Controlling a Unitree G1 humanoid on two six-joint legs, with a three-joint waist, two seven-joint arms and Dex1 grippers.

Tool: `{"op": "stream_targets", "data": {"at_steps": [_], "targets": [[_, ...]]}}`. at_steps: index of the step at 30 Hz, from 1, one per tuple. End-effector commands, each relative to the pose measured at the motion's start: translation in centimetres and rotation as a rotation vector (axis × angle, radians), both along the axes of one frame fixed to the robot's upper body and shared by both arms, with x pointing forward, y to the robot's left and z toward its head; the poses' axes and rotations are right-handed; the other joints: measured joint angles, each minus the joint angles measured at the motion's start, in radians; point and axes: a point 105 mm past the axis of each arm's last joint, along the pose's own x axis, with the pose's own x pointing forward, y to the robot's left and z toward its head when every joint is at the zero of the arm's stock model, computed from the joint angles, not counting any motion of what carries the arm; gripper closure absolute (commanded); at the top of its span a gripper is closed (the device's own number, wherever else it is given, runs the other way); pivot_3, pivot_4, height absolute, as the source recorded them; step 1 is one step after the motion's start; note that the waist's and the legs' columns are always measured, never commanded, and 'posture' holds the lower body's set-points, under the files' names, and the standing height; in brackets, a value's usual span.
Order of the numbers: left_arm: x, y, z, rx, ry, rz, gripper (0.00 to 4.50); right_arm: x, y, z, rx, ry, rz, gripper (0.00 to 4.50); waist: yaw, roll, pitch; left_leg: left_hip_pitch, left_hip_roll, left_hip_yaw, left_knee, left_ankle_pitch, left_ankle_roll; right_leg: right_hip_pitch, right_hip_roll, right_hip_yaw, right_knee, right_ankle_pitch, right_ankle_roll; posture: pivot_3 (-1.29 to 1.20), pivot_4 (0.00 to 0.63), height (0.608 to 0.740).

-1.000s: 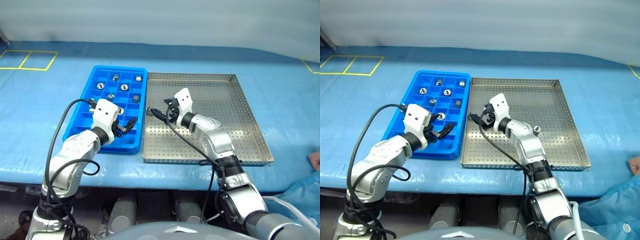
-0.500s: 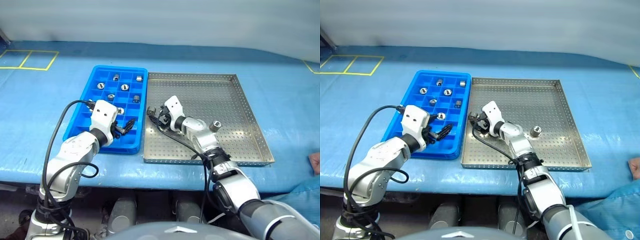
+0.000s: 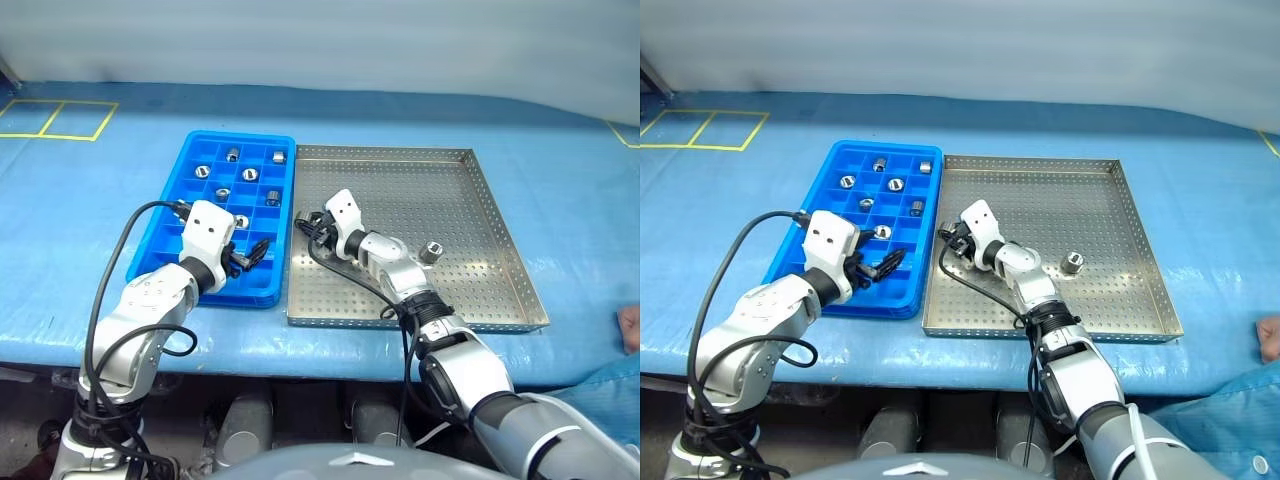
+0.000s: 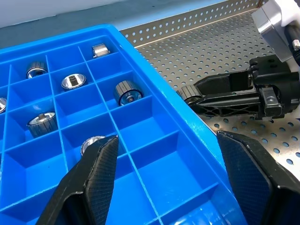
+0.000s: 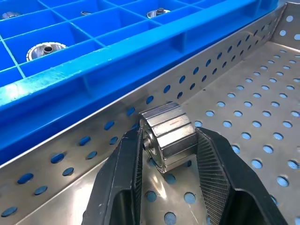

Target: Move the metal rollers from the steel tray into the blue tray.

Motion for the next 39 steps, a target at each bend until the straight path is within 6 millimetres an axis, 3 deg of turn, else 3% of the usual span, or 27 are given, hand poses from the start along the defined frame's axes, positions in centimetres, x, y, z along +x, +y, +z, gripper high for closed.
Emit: {"op": "stream_targets", "data": {"at_steps": [1, 5, 7, 9, 12, 15, 17, 25, 31, 34, 37, 39], "targets": [[-0.1, -0.1, 1.2, 0.001, -0.052, -0.005, 0.86, 0.7, -0.4, 2.2, 0.024, -0.085, -0.036, 3.22, 0.000, 0.000, 0.000, 0.000, 0.000, 0.000, 0.000, 0.000, 0.000, 0.000, 0.000, 0.000, 0.000, 0.000, 0.000, 0.21, 0.150, 0.740], [0.2, 0.8, 3.2, -0.048, -0.145, 0.041, 0.86, 0.2, -0.7, 4.9, 0.012, -0.191, -0.056, 3.22, 0.004, 0.000, 0.000, 0.000, 0.000, 0.000, 0.000, 0.000, 0.000, -0.001, 0.000, 0.000, 0.000, 0.000, 0.000, 0.22, 0.150, 0.740], [0.7, 2.1, 5.5, -0.163, -0.222, 0.109, 0.86, -1.5, 0.7, 7.5, 0.057, -0.246, -0.001, 3.22, 0.010, 0.000, 0.000, -0.001, 0.000, 0.000, 0.000, 0.000, 0.000, -0.001, 0.000, 0.000, 0.000, 0.000, 0.000, 0.21, 0.150, 0.740], [0.8, 3.0, 6.4, -0.180, -0.251, 0.133, 0.86, -3.4, 2.1, 9.4, 0.102, -0.260, 0.062, 3.22, 0.010, 0.000, 0.000, -0.001, 0.000, -0.001, 0.000, 0.000, 0.000, -0.001, 0.000, -0.001, 0.000, 0.000, 0.000, 0.20, 0.150, 0.740], [0.4, 4.0, 5.6, -0.132, -0.166, 0.106, 0.86, -6.9, 4.6, 10.4, 0.138, -0.191, 0.208, 3.22, 0.006, 0.001, 0.000, 0.001, 0.001, -0.001, -0.001, 0.000, 0.000, -0.001, 0.001, -0.001, 0.002, 0.000, 0.000, 0.19, 0.150, 0.740], [-1.1, 4.4, 4.2, -0.065, -0.048, 0.024, 0.86, -10.4, 7.0, 10.1, 0.123, -0.118, 0.377, 3.22, 0.004, 0.001, 0.000, 0.001, 0.001, -0.001, -0.002, 0.000, 0.000, -0.001, 0.002, -0.001, 0.001, -0.002, -0.003, 0.18, 0.150, 0.740], [-2.1, 4.9, 3.8, -0.048, -0.004, 0.005, 0.86, -11.7, 7.9, 9.8, 0.098, -0.100, 0.442, 3.22, 0.002, 0.001, 0.000, 0.000, 0.001, -0.001, -0.002, 0.000, 0.000, -0.001, 0.001, -0.001, 0.000, -0.002, -0.003, 0.17, 0.150, 0.740], [-3.0, 7.8, 3.3, 0.031, 0.038, 0.130, 0.86, -10.1, 10.1, 7.5, 0.098, 0.021, 0.426, 3.22, 0.010, 0.000, 0.000, 0.001, 0.002, -0.001, 0.000, 0.000, -0.001, -0.001, 0.001, -0.002, 0.001, -0.002, -0.003, 0.25, 0.150, 0.740], [-3.5, 7.6, 3.4, 0.039, 0.020, 0.147, 0.86, -9.6, 11.3, 4.7, 0.010, 0.069, 0.444, 3.22, 0.031, 0.000, 0.000, 0.000, 0.002, -0.001, -0.003, 0.000, -0.001, -0.002, 0.001, -0.002, 0.000, -0.002, -0.003, 0.28, 0.150, 0.740], [-3.5, 7.6, 3.0, 0.030, 0.025, 0.146, 0.86, -9.0, 10.8, 3.9, -0.035, 0.055, 0.421, 2.23, 0.036, 0.000, 0.000, 0.001, 0.002, 0.000, -0.004, 0.000, -0.002, -0.002, 0.001, -0.002, 0.000, -0.003, -0.004, 0.28, 0.150, 0.740], [-3.3, 6.8, 2.7, 0.018, 0.032, 0.117, 0.86, -8.9, 10.5, 5.3, 0.005, -0.003, 0.399, 1.26, 0.041, 0.000, 0.000, 0.001, 0.002, 0.000, -0.004, 0.000, -0.002, -0.002, 0.001, -0.002, 0.000, -0.003, -0.005, 0.27, 0.150, 0.740], [-3.0, 6.4, 2.6, 0.015, 0.029, 0.105, 0.86, -8.9, 9.8, 6.8, 0.034, -0.057, 0.374, 1.26, 0.046, 0.000, 0.000, 0.001, 0.003, 0.000, -0.004, 0.000, -0.002, -0.002, 0.001, -0.002, 0.000, -0.003, -0.005, 0.27, 0.150, 0.740]]}}
